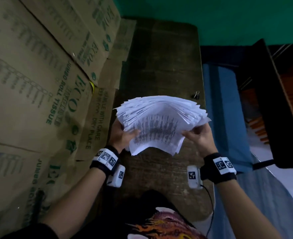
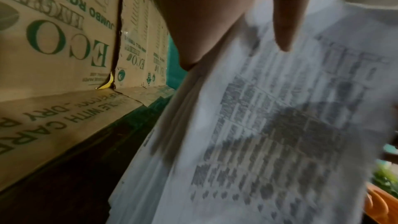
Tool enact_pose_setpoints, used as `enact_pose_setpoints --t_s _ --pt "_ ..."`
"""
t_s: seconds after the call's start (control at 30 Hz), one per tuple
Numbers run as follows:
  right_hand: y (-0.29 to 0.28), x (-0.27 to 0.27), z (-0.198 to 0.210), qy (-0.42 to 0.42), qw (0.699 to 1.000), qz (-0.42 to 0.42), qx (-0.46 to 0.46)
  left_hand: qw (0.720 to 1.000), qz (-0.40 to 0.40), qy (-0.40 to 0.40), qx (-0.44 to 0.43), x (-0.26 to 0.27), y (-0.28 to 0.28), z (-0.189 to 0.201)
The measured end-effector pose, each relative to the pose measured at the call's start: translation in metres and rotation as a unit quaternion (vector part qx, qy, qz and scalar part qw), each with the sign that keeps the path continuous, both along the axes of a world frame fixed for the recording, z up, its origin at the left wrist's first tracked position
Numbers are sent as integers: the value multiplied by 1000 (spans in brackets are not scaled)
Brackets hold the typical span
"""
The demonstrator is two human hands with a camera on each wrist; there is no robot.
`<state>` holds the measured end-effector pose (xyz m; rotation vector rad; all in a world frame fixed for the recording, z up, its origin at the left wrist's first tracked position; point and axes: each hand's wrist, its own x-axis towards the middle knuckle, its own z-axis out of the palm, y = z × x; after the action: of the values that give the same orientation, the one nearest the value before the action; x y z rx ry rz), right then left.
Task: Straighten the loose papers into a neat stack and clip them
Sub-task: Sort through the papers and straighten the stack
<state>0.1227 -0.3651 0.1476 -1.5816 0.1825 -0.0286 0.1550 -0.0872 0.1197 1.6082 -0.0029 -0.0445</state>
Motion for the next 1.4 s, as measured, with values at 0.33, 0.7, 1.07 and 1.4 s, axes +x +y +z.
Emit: enact_pose_setpoints --t_s 0.33,0.7,1.07,1.4 --pt "26 16 17 -40 999 -10 -25 1000 17 7 15 32 -4 -12" --pt "1 19 -6 11 994 57 -97 969 36 50 238 26 -19 -11" --pt "-7 29 -82 177 981 -41 -67 966 21 241 91 33 -35 -84" --pt "-19 41 -132 276 960 -35 -30 841 8 231 489 42 -81 -97"
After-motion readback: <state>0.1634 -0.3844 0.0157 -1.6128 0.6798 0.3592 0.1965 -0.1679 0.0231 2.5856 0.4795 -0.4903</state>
